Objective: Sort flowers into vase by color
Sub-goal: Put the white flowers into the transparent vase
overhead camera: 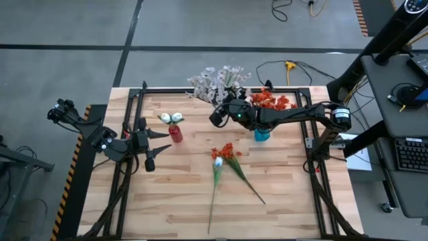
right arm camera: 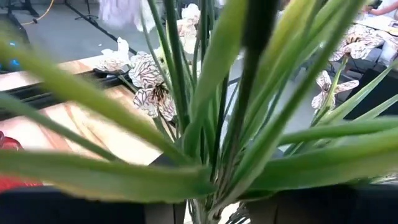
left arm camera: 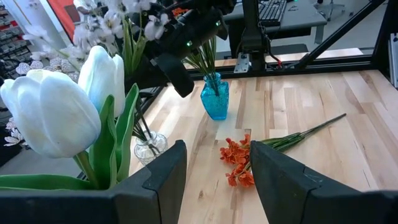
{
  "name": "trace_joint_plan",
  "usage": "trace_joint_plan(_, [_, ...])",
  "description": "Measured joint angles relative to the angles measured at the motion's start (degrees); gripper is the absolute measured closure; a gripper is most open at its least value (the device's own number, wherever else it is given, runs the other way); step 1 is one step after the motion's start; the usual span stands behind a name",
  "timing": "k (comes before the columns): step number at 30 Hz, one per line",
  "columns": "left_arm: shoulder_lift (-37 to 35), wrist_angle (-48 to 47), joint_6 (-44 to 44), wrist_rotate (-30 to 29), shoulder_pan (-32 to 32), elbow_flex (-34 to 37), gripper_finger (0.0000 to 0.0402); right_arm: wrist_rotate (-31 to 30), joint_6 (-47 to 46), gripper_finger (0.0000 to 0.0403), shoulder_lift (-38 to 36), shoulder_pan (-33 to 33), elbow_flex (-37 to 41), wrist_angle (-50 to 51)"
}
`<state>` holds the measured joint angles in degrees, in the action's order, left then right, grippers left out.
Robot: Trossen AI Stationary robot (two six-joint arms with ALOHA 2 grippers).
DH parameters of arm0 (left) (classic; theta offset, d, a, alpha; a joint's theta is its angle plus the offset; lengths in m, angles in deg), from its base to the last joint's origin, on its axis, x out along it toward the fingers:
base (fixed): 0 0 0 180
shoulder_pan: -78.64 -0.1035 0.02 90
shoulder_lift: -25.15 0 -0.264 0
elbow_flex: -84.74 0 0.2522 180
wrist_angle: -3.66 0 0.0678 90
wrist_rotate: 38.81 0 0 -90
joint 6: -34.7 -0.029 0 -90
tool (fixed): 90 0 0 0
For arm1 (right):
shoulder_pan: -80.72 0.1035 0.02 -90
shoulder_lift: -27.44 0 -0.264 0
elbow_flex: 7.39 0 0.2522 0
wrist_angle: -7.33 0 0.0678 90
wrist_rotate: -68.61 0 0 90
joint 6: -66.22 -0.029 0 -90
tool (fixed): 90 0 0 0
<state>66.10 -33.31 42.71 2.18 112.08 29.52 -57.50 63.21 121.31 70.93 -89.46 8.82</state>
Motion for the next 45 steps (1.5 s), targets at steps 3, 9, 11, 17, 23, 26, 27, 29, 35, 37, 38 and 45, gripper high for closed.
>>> trace_joint_plan(3, [-0.1, 0.0, 0.0, 0.0, 0.0, 0.0, 0.0242, 0.0, 0.1, 0.0280, 0.0, 0.0, 0.0, 0.1])
trace_joint_plan(9, [-0.2, 0.0, 0.0, 0.0, 0.0, 0.0, 0.0242, -0.1, 0.3, 0.0253, -0.1, 0.0, -1.8, 5.9])
trace_joint_plan(11, [-0.2, 0.0, 0.0, 0.0, 0.0, 0.0, 0.0242, -0.1, -0.3, 0.0241, -0.1, 0.0, -2.7, 8.0])
trace_joint_plan(17, [-0.2, 0.0, 0.0, 0.0, 0.0, 0.0, 0.0242, -0.1, -1.2, 0.0198, -0.1, 0.2, -5.8, 14.7])
trace_joint_plan(23, [-0.2, -0.1, 0.0, 0.0, 0.0, 0.0, 0.0242, 0.0, -2.9, 0.0167, -0.2, 0.4, -9.3, 22.8])
trace_joint_plan(26, [-0.2, -0.1, 0.0, 0.0, 0.0, 0.0, 0.0242, -0.1, -3.5, 0.0156, -0.2, 0.8, -10.7, 26.2])
trace_joint_plan(27, [-0.2, -0.1, 0.0, 0.0, 0.0, 0.0, 0.0242, -0.1, -3.7, 0.0153, -0.2, 0.9, -11.1, 27.2])
trace_joint_plan(29, [-0.2, -0.1, 0.0, 0.0, 0.0, 0.0, 0.0242, -0.1, -4.1, 0.0149, -0.2, 1.2, -12.0, 29.1])
trace_joint_plan(35, [-0.2, -0.1, 0.0, 0.0, 0.0, 0.0, 0.0242, -0.1, -6.3, 0.0139, -0.2, 1.9, -15.3, 35.9])
trace_joint_plan(37, [-0.2, -0.1, 0.0, 0.0, 0.0, 0.0, 0.0242, -0.1, -6.5, 0.0135, -0.2, 2.1, -16.3, 37.4])
trace_joint_plan(38, [-0.2, 0.0, 0.0, 0.0, 0.0, 0.0, 0.0242, -0.1, -6.5, 0.0132, -0.2, 2.3, -16.9, 38.1])
trace_joint_plan(45, [-0.2, 0.0, 0.0, 0.0, 0.0, 0.0, 0.0242, 0.0, -10.3, 0.0124, -0.2, 2.7, -22.1, 47.0])
